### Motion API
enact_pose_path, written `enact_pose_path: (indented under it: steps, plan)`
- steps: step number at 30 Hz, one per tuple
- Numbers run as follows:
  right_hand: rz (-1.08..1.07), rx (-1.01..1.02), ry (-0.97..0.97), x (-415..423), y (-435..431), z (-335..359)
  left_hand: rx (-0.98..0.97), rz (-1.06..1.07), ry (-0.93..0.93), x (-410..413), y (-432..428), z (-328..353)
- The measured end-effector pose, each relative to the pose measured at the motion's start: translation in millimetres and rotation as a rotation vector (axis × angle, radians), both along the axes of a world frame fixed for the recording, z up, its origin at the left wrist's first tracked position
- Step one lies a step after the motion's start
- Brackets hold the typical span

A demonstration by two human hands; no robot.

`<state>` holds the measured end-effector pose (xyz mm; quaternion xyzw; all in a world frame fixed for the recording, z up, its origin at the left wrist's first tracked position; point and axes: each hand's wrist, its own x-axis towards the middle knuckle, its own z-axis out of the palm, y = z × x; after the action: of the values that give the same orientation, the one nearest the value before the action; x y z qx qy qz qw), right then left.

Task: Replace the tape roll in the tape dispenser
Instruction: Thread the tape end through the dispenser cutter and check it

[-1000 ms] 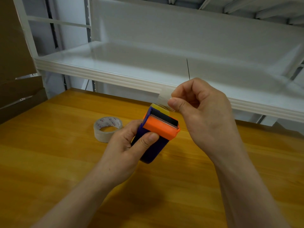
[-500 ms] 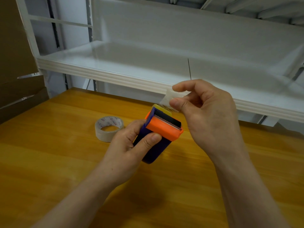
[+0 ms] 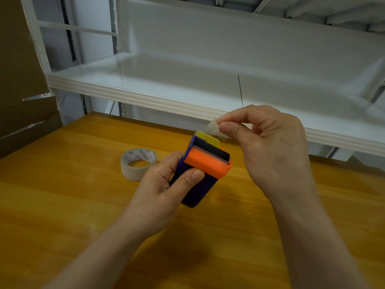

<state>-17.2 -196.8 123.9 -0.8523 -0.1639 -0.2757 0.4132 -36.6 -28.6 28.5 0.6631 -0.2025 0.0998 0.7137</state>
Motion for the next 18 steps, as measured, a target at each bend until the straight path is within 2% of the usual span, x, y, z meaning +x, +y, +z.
enact_pose_path:
  steps: [12,18]
  plan:
    - [0.023,-0.042,-0.055,-6.2,3.7,2.3,0.001,0.032,0.008,0.2,0.8,1.4]
    - [0.065,-0.130,-0.129,-6.7,-0.2,3.3,-0.034,0.021,-0.004,-2.0,1.8,4.7]
